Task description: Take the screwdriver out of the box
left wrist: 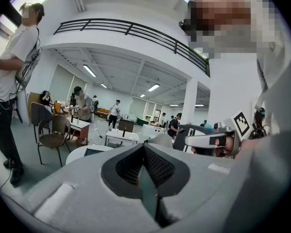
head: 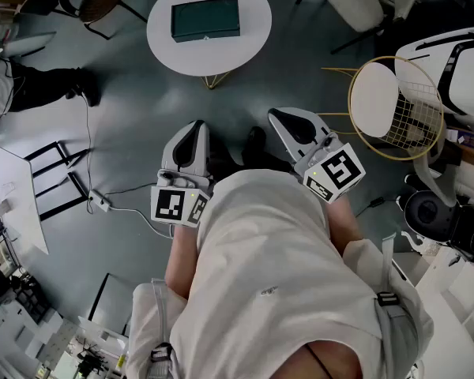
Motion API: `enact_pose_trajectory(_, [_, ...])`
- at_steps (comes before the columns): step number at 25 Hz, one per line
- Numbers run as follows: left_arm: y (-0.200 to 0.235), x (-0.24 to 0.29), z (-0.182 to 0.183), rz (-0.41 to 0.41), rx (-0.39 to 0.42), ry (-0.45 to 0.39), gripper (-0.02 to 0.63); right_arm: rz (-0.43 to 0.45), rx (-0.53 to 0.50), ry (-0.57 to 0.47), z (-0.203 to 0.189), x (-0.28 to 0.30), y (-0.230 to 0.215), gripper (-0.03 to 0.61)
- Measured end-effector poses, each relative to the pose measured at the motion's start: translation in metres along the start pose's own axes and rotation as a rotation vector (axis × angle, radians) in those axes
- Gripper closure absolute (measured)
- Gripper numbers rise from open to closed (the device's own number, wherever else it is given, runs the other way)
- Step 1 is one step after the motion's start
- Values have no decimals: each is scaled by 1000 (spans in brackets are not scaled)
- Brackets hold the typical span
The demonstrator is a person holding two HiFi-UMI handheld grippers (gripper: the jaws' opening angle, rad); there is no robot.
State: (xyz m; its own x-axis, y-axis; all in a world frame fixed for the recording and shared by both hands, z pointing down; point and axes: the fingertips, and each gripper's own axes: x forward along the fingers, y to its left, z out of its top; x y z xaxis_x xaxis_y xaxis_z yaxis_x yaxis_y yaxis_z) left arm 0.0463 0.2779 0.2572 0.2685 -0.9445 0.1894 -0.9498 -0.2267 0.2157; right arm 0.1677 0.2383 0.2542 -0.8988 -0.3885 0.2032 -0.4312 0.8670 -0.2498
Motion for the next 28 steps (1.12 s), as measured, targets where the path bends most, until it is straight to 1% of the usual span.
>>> enact_pose_trajectory(5, [0, 4, -5, 14, -17, 5, 603, 17, 1, 1, -1, -2, -5, 574])
enact_pose_trajectory(16, [18, 5, 0, 35, -22, 9, 603, 29, 17, -5, 5, 13, -8, 574])
enact_pose_trajectory(23, [42, 1, 7, 32, -16, 15, 603, -9, 50, -19, 11, 35, -9, 572])
enact_pose_trajectory(28, [78, -2, 16, 5, -22, 15, 603, -62, 57, -29, 23, 61, -2, 572])
